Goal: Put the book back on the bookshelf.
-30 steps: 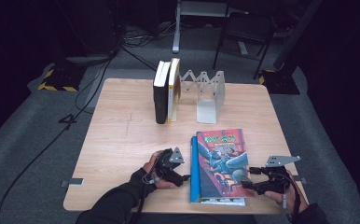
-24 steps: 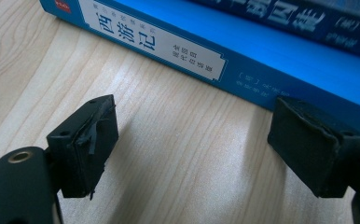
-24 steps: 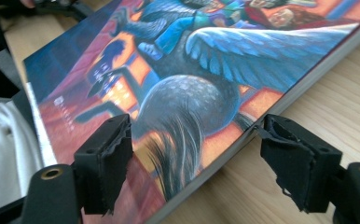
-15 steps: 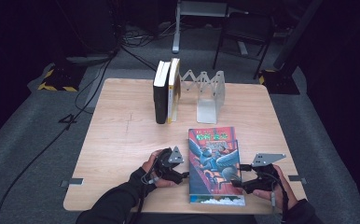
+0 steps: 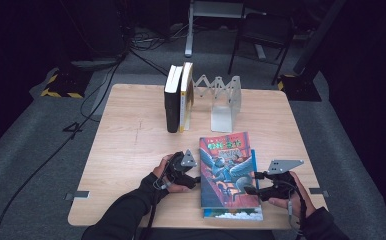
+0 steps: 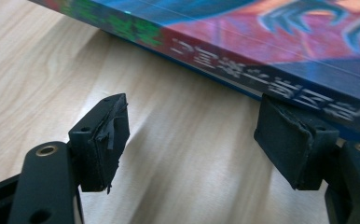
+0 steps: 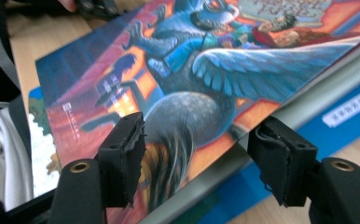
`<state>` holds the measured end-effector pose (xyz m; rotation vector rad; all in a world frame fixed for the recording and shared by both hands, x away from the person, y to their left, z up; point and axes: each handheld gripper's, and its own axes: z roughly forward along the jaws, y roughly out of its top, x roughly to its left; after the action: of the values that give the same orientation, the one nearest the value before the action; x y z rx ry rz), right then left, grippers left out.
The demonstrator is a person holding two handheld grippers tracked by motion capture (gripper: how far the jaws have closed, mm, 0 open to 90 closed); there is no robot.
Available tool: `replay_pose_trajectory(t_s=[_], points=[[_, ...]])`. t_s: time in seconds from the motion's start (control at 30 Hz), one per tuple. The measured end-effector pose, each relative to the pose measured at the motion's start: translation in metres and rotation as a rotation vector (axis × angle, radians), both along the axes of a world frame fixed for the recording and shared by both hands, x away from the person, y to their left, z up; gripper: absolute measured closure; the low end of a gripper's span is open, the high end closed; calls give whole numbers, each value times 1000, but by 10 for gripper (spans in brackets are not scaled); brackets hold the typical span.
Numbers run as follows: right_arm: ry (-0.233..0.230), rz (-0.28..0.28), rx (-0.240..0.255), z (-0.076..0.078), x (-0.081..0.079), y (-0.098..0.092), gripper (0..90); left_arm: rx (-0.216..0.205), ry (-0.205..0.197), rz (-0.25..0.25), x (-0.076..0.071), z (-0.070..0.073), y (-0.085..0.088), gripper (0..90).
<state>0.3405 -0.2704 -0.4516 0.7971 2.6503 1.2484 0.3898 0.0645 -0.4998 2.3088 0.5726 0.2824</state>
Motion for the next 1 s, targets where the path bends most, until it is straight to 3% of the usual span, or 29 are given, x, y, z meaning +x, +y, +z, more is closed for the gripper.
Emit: replay_pose_trajectory(t_s=[0.2,0.3,0.47,0.6,0.7,0.93,1.0], points=[[46,32,35,1,24,9,359,-15,9,17,4,1,4,267],[42,25,32,2,33,10,369,-24,12,27,5,1,6,268],[37,2,51,4,41,8,554,-18,0,50,10,2,6,281],[-33,27,99,6,36,4,725,-19,-6,75,16,2,6,297],[-105,38,74,10,29,9,743,-15,-14,82,22,3,6,299],[-149,47,100,10,25,7,750,-55,4,140,36,8,10,320],[-175,55,108,13,21,6,751,-86,-7,153,41,11,13,320]])
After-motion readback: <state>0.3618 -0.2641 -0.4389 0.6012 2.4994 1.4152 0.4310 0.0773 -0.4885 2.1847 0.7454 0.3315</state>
